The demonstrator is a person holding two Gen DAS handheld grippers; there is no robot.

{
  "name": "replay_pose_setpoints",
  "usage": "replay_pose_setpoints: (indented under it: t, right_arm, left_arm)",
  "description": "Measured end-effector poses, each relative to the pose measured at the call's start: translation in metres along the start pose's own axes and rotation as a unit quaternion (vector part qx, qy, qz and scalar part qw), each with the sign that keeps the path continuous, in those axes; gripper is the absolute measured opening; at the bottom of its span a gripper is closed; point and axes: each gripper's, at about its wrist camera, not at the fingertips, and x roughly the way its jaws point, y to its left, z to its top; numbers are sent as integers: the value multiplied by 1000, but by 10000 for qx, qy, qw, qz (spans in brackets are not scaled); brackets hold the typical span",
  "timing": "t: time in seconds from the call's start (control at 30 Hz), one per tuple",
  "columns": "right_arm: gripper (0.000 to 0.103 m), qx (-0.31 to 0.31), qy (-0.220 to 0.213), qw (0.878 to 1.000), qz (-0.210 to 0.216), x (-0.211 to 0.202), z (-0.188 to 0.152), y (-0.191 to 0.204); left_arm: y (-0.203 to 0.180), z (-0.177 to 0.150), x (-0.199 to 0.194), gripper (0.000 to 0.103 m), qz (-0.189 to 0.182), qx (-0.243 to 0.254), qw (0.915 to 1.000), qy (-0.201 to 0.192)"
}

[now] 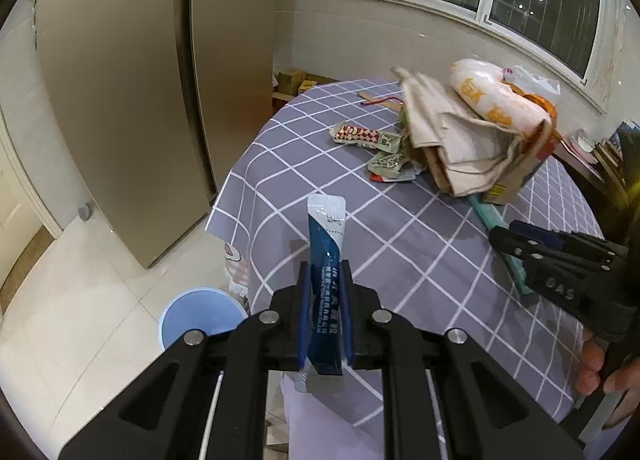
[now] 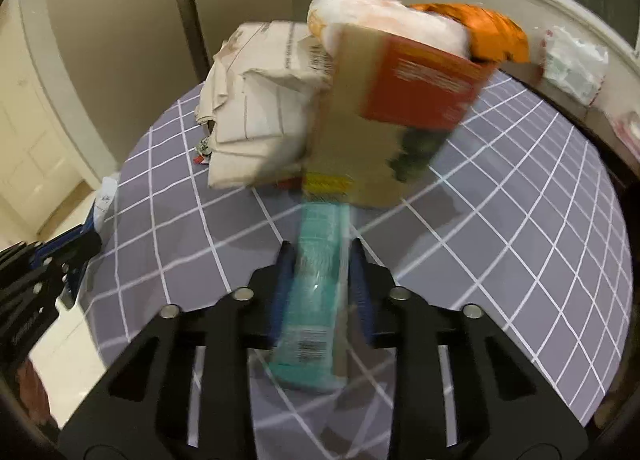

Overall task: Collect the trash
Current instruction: 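Grasp the teal toothpaste tube with the right tool while the left tool grasps the blue tube, then carry both tubes to the wastebasket and open both tools to drop them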

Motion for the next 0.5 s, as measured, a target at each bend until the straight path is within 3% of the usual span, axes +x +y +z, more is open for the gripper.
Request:
replay_pose_setpoints:
  t: [0.3, 0.5]
  right_arm:
    - [27, 378, 148, 9969, 677, -28, -30, -29]
    - [27, 365, 120, 9947, 953, -35, -32, -15]
  left_arm:
    - [-9, -17, -11, 13, -116, 13, 9999, 29]
    - [-13, -18, -17, 13, -161, 47, 9999, -34]
